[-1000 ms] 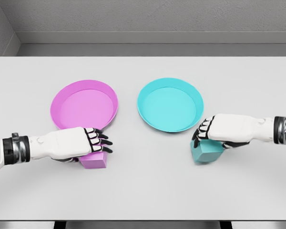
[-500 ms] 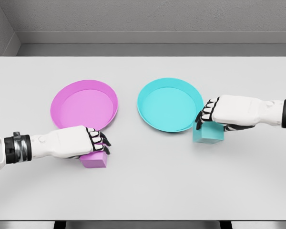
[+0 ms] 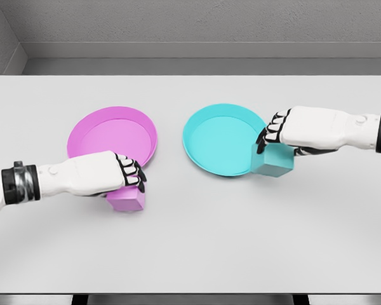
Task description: Place the blocks in the corresponding plates according to their colors
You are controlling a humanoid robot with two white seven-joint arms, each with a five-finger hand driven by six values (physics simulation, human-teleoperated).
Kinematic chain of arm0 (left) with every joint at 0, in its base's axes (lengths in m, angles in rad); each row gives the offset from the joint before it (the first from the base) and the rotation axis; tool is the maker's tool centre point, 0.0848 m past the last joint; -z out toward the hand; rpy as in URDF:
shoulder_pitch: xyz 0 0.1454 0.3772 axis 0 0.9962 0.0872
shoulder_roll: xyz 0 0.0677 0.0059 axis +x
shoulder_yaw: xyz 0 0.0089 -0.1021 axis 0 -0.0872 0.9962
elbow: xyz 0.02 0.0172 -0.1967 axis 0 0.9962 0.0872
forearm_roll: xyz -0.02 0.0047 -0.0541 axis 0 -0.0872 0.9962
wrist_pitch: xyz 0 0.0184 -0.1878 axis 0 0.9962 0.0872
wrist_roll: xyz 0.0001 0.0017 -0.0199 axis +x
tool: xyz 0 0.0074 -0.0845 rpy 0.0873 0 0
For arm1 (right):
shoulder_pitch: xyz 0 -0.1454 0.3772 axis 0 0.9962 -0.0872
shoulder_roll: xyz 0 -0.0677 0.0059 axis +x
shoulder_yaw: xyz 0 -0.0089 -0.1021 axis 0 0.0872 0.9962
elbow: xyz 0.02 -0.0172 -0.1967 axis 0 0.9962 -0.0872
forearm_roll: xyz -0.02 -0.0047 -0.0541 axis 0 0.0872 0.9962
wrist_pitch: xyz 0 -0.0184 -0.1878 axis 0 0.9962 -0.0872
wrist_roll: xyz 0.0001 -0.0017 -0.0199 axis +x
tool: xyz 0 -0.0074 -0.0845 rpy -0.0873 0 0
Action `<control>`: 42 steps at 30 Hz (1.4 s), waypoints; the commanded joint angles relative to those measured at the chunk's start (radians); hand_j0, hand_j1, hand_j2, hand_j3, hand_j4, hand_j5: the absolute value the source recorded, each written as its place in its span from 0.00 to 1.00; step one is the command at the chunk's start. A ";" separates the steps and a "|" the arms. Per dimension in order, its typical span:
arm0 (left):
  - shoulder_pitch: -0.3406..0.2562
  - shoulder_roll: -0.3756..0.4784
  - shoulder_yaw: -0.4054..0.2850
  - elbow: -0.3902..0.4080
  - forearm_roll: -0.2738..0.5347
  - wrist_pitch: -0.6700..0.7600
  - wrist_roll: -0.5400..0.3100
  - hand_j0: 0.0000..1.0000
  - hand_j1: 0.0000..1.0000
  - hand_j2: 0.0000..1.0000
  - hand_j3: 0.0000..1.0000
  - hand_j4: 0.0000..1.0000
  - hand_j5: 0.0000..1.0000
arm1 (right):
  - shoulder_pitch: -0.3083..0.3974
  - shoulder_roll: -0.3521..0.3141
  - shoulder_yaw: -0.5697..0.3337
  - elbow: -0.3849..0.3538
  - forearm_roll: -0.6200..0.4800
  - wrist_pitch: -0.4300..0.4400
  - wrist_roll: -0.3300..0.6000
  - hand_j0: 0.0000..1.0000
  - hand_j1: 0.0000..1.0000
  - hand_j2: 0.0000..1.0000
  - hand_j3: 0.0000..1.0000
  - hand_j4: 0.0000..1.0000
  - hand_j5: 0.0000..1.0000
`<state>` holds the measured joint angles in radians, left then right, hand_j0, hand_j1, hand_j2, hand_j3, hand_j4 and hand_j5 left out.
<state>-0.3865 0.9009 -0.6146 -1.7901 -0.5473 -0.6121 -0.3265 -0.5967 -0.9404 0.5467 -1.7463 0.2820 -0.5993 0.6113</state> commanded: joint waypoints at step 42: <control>-0.273 -0.132 -0.074 0.408 -0.077 0.001 -0.008 0.51 0.51 0.51 0.51 0.51 0.51 | 0.213 -0.071 -0.225 0.053 -0.017 -0.012 -0.008 1.00 1.00 1.00 1.00 1.00 1.00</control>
<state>-0.6596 0.7748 -0.6878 -1.4002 -0.6225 -0.6127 -0.3337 -0.3835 -1.0076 0.3296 -1.6923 0.2720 -0.6126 0.6033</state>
